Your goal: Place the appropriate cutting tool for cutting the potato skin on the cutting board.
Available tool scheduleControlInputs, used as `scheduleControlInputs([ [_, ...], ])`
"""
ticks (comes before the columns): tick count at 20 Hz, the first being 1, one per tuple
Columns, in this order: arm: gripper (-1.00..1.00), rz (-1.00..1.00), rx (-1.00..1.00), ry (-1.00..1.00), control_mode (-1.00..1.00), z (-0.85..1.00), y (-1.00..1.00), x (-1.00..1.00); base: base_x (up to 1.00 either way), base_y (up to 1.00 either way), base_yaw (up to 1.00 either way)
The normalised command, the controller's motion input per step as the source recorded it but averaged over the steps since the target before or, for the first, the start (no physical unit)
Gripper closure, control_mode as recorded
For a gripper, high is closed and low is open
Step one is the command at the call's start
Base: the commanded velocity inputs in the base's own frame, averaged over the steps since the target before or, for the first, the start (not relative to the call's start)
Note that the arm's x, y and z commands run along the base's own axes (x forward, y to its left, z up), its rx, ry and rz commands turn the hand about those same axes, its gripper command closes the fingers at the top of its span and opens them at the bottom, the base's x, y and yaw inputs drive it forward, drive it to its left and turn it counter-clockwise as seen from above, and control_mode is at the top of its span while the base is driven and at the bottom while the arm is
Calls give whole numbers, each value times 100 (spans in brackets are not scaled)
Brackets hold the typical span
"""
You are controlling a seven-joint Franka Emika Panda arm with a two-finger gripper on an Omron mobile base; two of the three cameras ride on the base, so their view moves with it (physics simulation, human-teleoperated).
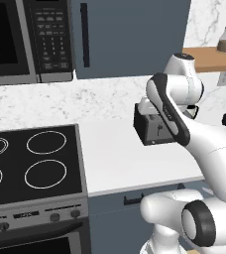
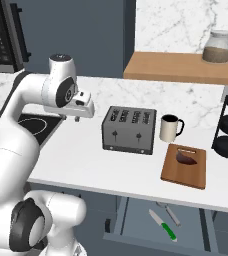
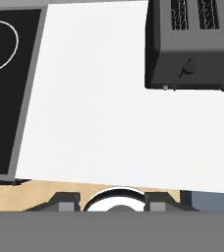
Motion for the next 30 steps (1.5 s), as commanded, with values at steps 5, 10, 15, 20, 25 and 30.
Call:
scheduleControlInputs([
  [5,-100,0,0,1,-100,-2,-2,0,0,0,0],
  [10,-100,0,-1,-9,-100,-4,-18,-43,0,0,0],
  [15,-100,0,1,-2,-100,0,-90,-56,0,0,0],
  [20,-100,0,4,0,-100,-6,-100,-62,0,0,0],
  [25,-100,0,7,5,-100,-22,-100,-79,0,0,0],
  [30,-100,0,2,10,-100,-34,-56,-57,0,0,0],
])
